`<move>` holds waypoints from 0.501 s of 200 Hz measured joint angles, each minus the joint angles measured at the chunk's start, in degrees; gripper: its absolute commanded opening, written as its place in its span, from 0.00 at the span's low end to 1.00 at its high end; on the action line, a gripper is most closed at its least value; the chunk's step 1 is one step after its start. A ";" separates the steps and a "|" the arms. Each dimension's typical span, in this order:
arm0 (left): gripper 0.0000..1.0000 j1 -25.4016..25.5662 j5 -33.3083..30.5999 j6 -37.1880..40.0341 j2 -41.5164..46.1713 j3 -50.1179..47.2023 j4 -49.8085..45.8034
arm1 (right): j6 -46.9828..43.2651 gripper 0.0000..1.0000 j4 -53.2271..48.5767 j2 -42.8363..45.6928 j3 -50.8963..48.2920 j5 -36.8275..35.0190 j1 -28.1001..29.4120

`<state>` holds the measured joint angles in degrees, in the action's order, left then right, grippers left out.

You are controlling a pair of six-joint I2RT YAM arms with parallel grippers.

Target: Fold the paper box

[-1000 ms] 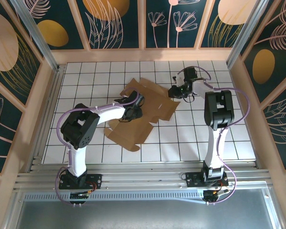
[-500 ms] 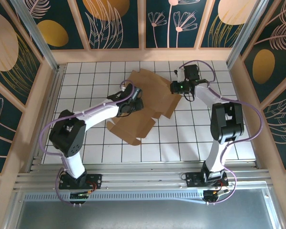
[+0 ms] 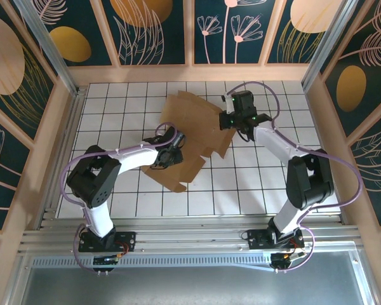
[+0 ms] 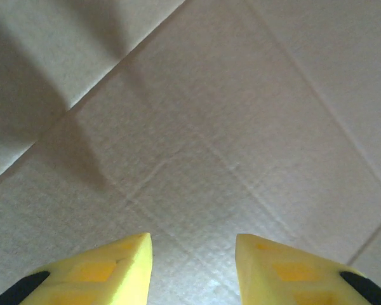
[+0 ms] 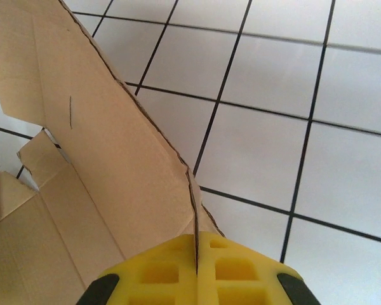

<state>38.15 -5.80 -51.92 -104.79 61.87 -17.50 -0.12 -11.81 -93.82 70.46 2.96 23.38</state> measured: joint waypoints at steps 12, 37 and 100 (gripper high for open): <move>0.39 0.00 0.20 -0.13 -0.57 0.00 0.83 | -0.85 0.00 0.28 1.79 -0.92 -1.77 1.29; 0.39 -0.28 0.59 -0.26 -1.66 0.55 2.38 | -2.60 0.00 1.55 5.31 -3.32 -4.55 3.52; 0.43 -3.19 2.97 -0.81 -3.87 2.27 7.52 | -6.16 0.00 5.07 7.41 -8.55 -13.09 10.67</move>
<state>34.96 -2.83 -52.73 -108.66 64.14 -9.98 -6.28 -6.74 -86.41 61.91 -10.13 34.04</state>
